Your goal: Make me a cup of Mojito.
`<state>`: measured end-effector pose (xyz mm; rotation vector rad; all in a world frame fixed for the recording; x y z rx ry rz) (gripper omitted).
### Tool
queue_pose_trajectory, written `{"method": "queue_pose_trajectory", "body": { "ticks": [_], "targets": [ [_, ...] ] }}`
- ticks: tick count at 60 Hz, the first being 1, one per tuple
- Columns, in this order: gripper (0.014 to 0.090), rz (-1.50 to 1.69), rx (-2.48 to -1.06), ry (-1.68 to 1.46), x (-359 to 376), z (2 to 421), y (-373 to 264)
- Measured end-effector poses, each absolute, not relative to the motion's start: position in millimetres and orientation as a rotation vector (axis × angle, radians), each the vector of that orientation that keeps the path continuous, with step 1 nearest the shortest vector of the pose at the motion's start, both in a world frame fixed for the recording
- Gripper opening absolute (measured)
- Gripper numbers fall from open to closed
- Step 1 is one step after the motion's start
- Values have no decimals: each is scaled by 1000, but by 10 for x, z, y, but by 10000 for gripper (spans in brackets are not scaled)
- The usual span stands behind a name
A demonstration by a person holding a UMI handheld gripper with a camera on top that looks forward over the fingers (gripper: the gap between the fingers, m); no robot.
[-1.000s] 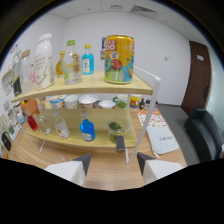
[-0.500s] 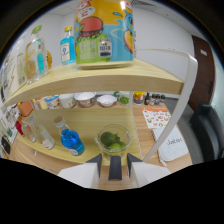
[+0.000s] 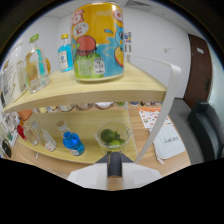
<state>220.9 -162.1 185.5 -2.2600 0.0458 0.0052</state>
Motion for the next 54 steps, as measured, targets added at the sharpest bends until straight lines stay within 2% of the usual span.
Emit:
{"method": "queue_pose_trajectory", "body": {
  "ticks": [14,30,41,54],
  "targets": [
    [163,3,-2182,31,1991,2202,-2042],
    [162,21,-2252,43,1428,1743,-2547],
    [162,-53,-2249,-31,1182,1575,-2621],
    [162,-425,-2148,-321,1225,1652,-2542]
  ]
}}
